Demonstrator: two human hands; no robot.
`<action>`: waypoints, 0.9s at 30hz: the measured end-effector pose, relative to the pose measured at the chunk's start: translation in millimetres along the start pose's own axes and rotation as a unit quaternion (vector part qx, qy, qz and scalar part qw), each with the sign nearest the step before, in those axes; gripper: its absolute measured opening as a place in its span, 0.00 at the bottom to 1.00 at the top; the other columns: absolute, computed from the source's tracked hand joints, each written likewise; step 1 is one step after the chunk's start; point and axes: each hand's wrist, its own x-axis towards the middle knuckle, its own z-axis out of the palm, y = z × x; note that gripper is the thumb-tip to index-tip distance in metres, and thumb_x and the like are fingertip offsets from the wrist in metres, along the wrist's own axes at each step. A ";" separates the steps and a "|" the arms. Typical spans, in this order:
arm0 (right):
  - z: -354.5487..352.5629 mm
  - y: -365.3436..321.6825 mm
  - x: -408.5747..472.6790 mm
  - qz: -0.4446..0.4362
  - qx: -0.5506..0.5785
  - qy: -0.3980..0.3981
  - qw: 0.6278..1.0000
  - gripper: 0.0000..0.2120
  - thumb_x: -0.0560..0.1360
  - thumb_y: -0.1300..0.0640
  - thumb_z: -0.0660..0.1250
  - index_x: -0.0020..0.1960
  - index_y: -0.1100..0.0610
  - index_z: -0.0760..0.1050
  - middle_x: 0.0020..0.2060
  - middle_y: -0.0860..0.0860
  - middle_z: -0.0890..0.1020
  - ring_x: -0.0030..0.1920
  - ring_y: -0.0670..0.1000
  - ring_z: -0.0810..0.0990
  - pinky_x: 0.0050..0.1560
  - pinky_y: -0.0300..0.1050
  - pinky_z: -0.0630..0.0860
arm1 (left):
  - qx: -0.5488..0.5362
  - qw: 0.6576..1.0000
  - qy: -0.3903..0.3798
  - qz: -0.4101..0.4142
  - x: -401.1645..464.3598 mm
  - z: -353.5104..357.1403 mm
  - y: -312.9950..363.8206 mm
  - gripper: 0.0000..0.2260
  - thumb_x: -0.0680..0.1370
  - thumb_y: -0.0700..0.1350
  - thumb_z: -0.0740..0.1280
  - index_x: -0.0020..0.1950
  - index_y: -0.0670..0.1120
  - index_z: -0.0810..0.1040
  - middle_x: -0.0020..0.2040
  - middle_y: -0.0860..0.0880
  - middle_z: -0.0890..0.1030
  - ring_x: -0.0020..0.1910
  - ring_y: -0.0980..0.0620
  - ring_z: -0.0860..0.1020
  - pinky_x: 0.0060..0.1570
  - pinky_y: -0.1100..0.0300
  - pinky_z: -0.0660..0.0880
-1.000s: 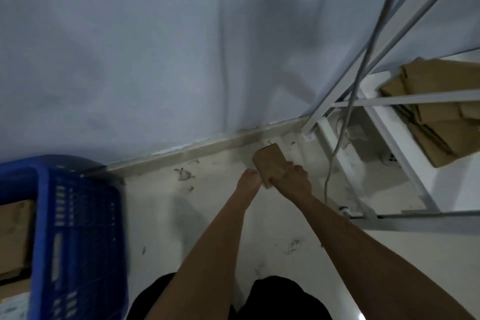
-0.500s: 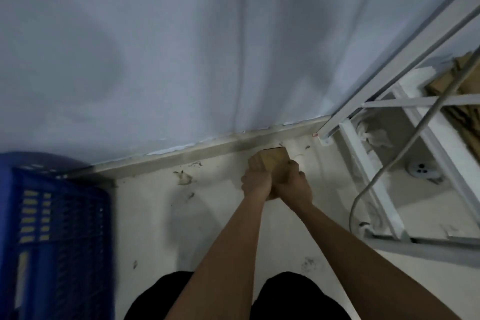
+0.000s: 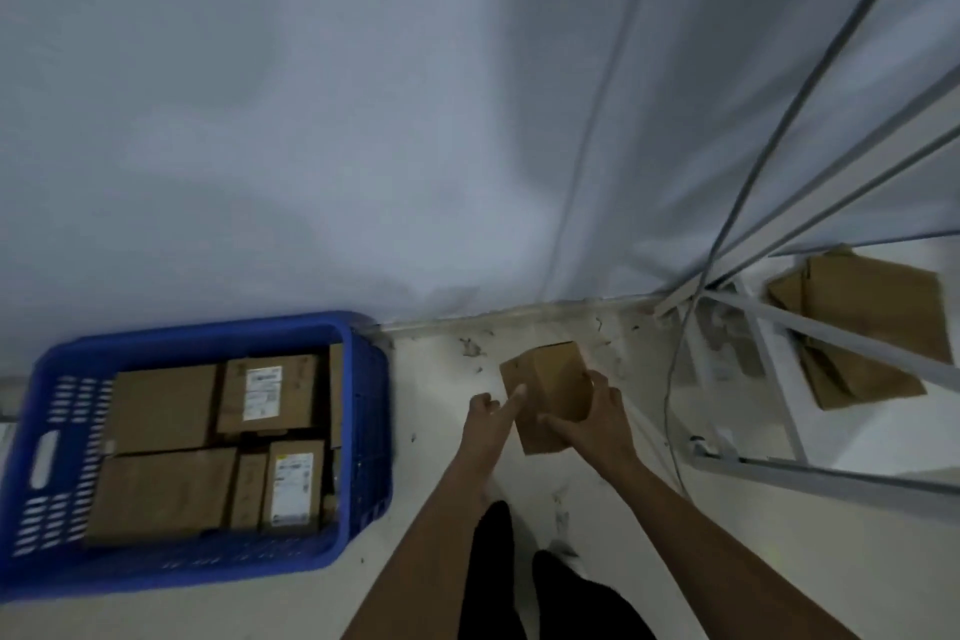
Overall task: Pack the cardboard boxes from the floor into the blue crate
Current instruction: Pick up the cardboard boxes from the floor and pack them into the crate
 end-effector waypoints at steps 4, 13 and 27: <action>-26.7 -69.7 -94.2 -0.059 -0.001 -0.015 0.998 0.49 0.60 0.43 0.79 0.73 0.52 0.58 0.62 0.54 0.68 0.56 0.53 0.75 0.52 0.49 0.79 | -0.058 0.998 0.003 0.034 -108.7 -32.8 22.8 0.37 0.72 0.55 0.72 0.74 0.43 0.58 0.69 0.46 0.69 0.61 0.50 0.72 0.57 0.59 0.71; -14.9 -166.0 -236.4 -0.145 0.043 -0.053 0.987 0.41 0.64 0.42 0.78 0.71 0.49 0.63 0.59 0.47 0.71 0.55 0.47 0.75 0.49 0.39 0.76 | -0.170 0.982 0.067 0.056 -232.5 -141.7 7.2 0.20 0.73 0.47 0.72 0.62 0.47 0.72 0.62 0.48 0.77 0.59 0.49 0.76 0.62 0.50 0.73; 204.4 -231.2 -408.1 -0.020 0.190 -0.153 0.969 0.14 0.76 0.53 0.68 0.60 0.56 0.76 0.55 0.56 0.80 0.55 0.55 0.79 0.54 0.54 0.79 | -0.089 0.992 0.025 0.088 -326.6 -411.5 -126.0 0.21 0.78 0.49 0.67 0.69 0.44 0.70 0.65 0.45 0.75 0.60 0.47 0.75 0.57 0.53 0.76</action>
